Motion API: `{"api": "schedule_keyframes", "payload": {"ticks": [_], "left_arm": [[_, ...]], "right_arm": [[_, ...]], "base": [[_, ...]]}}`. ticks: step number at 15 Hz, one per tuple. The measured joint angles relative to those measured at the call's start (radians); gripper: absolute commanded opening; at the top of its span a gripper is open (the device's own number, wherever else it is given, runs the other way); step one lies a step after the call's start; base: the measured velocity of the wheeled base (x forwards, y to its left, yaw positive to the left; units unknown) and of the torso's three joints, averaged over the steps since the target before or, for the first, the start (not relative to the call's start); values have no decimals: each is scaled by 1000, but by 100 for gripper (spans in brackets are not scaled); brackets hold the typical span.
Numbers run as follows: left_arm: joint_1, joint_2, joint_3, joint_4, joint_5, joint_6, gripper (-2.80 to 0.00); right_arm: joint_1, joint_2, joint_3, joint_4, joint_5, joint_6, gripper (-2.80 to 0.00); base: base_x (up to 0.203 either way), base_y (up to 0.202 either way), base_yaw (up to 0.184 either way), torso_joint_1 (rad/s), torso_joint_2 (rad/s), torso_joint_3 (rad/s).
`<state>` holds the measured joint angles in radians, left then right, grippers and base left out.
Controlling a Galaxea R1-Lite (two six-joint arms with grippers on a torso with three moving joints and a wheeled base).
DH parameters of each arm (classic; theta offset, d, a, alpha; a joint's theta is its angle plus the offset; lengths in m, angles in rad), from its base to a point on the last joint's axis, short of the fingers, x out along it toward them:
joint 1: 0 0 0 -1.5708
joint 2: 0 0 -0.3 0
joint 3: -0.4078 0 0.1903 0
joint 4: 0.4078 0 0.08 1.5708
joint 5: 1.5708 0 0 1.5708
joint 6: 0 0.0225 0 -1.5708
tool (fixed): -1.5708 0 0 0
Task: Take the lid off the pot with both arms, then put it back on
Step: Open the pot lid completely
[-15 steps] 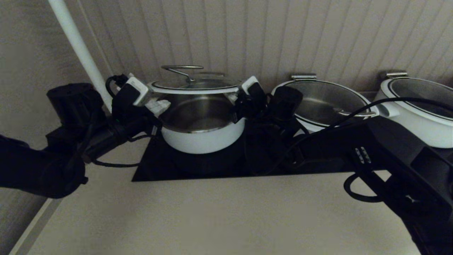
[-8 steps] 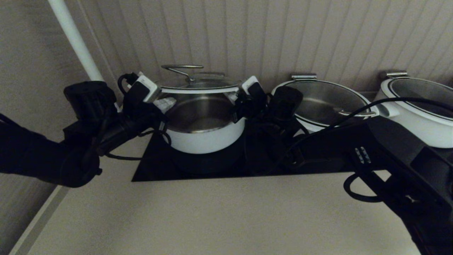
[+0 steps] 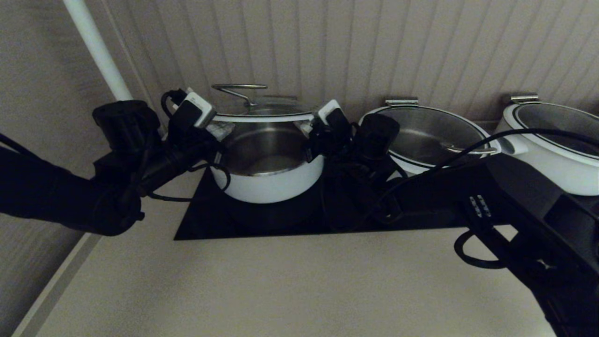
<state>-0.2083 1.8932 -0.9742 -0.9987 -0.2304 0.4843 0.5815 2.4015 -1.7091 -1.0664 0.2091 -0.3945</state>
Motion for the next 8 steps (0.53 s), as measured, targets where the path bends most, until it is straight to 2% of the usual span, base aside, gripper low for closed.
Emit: {"api": "schedule_keyframes", "payload": {"ticks": [8], "left_arm": [[0, 9, -23, 0, 2, 0, -280]], "right_arm": [[22, -14, 37, -25, -2, -1, -280]], "base": [[0, 0, 0, 0, 0, 0]]}}
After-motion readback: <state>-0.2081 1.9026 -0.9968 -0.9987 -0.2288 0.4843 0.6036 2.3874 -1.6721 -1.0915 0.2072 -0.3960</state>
